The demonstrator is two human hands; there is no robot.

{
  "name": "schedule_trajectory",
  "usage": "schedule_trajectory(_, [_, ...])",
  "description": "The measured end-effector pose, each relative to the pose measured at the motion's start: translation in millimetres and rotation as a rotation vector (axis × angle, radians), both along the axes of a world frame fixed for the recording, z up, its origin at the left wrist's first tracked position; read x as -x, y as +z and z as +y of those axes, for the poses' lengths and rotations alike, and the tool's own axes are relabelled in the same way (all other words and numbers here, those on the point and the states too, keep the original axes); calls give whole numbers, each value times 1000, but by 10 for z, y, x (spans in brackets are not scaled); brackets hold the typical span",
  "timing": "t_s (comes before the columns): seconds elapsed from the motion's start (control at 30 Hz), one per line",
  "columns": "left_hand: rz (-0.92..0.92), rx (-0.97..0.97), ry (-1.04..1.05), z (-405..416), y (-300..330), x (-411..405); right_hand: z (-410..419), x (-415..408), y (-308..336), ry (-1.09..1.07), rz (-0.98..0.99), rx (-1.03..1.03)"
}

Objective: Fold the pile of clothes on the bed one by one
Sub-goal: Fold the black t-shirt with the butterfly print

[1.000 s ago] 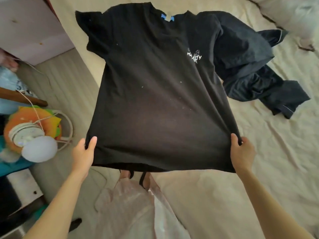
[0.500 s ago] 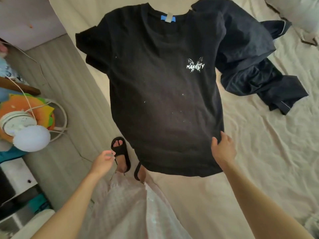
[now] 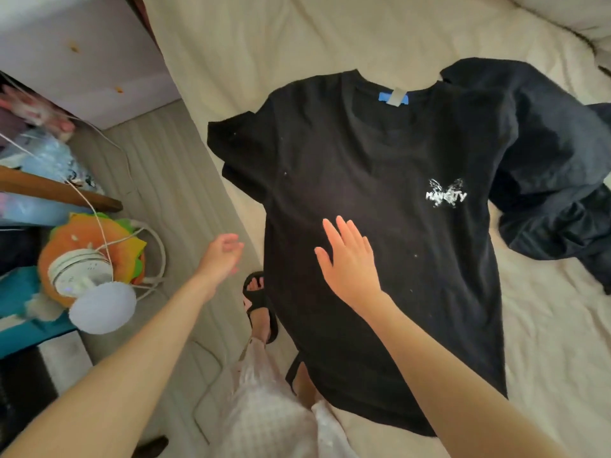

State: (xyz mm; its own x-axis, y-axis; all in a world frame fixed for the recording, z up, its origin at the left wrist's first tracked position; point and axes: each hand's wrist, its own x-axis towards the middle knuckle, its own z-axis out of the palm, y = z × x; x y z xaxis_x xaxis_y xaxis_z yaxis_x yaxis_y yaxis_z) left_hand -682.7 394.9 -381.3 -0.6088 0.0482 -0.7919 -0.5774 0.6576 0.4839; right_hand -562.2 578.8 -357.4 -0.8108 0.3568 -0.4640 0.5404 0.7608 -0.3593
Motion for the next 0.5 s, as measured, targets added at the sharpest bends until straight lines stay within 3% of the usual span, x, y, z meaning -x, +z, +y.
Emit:
schedule_trajectory(0.2, [-215,-298,469,253,-396,941,-175,897,-320,213,51,-172])
schedule_trajectory(0.3, [-293,-435,604,373,-556,1151,-199,1050,-480,231,-18,-205])
schedule_trajectory(0.5, [-251,-424,714,253,-618,1239,-151,1065,-530,265,-109,-218])
